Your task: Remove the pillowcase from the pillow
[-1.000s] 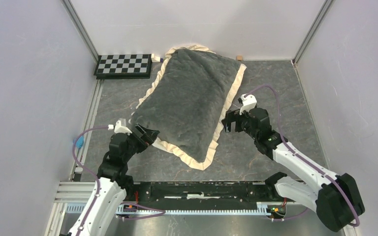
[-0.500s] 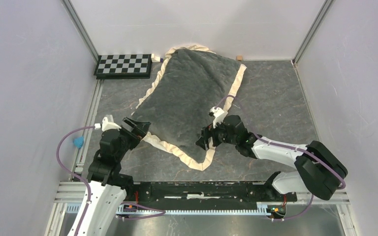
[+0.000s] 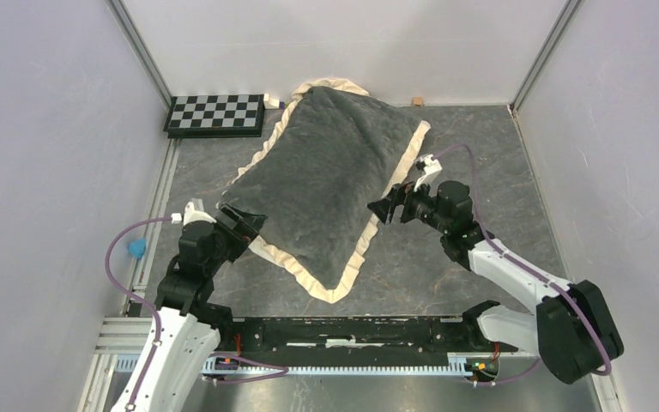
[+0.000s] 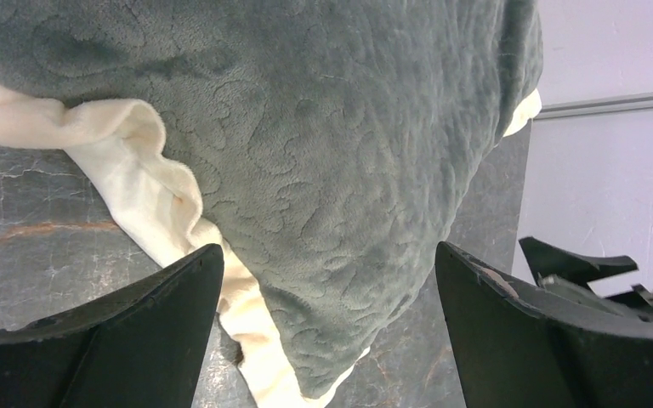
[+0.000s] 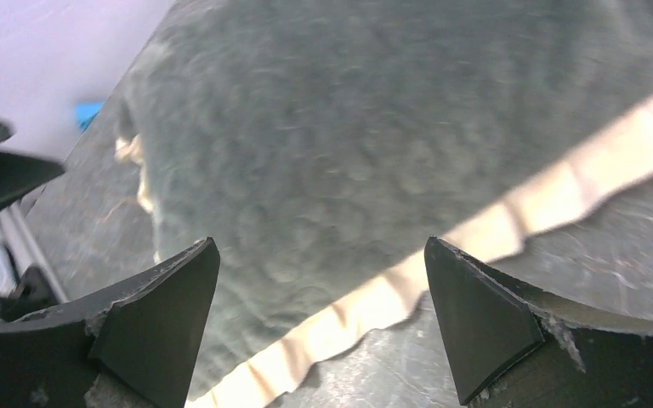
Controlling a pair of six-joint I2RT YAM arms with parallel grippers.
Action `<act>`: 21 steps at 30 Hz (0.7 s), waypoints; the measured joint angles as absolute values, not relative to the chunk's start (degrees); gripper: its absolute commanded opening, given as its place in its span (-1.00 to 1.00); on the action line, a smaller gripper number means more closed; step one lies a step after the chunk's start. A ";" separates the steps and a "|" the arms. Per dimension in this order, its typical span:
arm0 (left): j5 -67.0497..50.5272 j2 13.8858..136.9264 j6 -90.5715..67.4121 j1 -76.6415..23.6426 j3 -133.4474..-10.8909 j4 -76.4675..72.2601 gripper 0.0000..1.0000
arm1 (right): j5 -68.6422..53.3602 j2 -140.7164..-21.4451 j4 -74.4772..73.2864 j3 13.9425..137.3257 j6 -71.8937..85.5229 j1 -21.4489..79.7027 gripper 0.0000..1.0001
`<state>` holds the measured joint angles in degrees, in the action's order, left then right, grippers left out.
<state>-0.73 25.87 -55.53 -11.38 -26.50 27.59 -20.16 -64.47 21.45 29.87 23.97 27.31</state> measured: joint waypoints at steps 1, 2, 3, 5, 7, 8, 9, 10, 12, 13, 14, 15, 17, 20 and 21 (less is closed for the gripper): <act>-0.86 25.87 -55.53 -11.38 -26.48 27.46 1.00 | -19.77 -65.21 21.56 29.87 24.82 25.52 0.96; -1.17 25.87 -55.53 -11.38 -26.46 27.27 1.00 | -19.29 -66.08 21.82 29.87 25.78 24.23 0.96; -1.56 25.87 -55.53 -11.38 -26.37 27.07 1.00 | -18.83 -67.13 22.26 29.87 26.65 23.27 0.96; -2.02 25.87 -55.53 -11.38 -26.17 26.87 1.00 | -17.30 -69.67 23.05 30.00 28.32 22.09 0.96; -2.33 25.87 -55.53 -11.38 -25.98 26.87 1.00 | -15.11 -72.84 23.07 30.72 29.78 21.37 0.96; -2.63 25.82 -55.53 -11.38 -25.87 26.87 1.00 | -13.80 -74.59 23.07 31.27 30.61 21.04 0.96; -2.87 25.80 -55.53 -11.38 -25.80 26.94 1.00 | -12.36 -76.42 23.09 31.94 31.59 20.78 0.96; -3.09 25.71 -55.53 -11.38 -25.74 26.89 1.00 | -11.07 -77.95 23.18 32.45 32.32 20.64 0.96; -3.25 25.19 -55.53 -11.38 -25.52 26.89 1.00 | -8.60 -80.29 23.81 32.97 33.85 20.47 0.96; -3.29 24.88 -55.53 -11.38 -25.36 26.92 1.00 | -7.31 -81.41 24.49 32.99 34.59 20.43 0.96; -3.40 24.56 -55.53 -11.38 -25.19 26.92 1.00 | -6.24 -82.43 25.19 33.08 35.00 20.25 0.96; -3.51 24.27 -55.53 -11.38 -25.04 26.92 1.00 | -5.23 -84.14 26.00 33.50 35.46 19.92 0.96; -3.68 23.99 -55.53 -11.38 -24.80 26.94 1.00 | -5.17 -87.94 27.40 35.18 35.94 18.94 0.96; -4.21 23.88 -55.53 -11.38 -24.53 26.89 1.00 | -7.73 -95.15 31.68 38.85 37.78 16.21 0.96; -4.56 23.88 -55.53 -11.38 -24.36 26.89 1.00 | -8.95 -97.23 33.95 39.51 38.89 15.18 0.96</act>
